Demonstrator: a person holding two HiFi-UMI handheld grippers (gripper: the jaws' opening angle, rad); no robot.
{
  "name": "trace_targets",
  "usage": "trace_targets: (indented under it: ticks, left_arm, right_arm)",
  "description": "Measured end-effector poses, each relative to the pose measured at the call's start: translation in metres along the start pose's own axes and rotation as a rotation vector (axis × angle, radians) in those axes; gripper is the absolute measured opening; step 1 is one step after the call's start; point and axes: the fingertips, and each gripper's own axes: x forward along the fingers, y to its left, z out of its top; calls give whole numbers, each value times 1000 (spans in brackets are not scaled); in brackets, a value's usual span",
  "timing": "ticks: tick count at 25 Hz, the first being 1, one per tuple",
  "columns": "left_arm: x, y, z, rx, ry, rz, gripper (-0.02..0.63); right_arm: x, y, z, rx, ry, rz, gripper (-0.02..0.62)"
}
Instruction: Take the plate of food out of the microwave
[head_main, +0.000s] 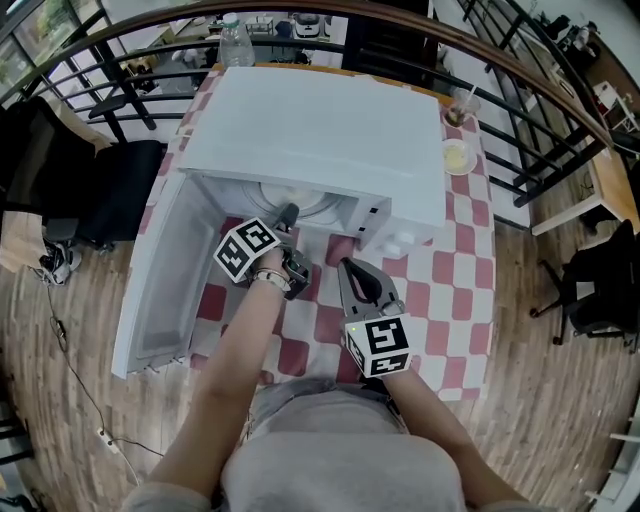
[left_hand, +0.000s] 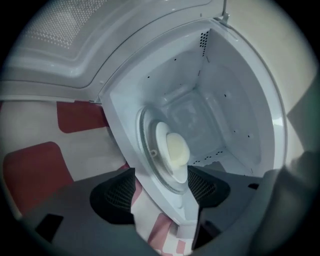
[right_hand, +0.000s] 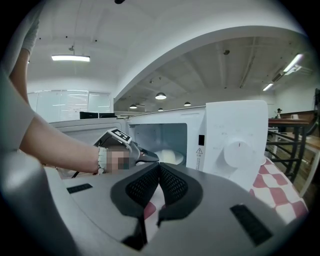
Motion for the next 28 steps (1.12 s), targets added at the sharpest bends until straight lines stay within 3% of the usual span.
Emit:
trace_targets:
  ticks: [12,22,28]
  left_arm:
    - [23,22,4,-165,-19,162,316]
    - [33,26,4,-281,-42,166,316]
    - [29,28,3,-297,-32,162,306]
  right_arm:
    - [4,-4,-8,-1,23,-7,26]
    - [3,-6,-9,-6,30,-24,26]
    - [-1,-12,-8,-2,22,-47,26]
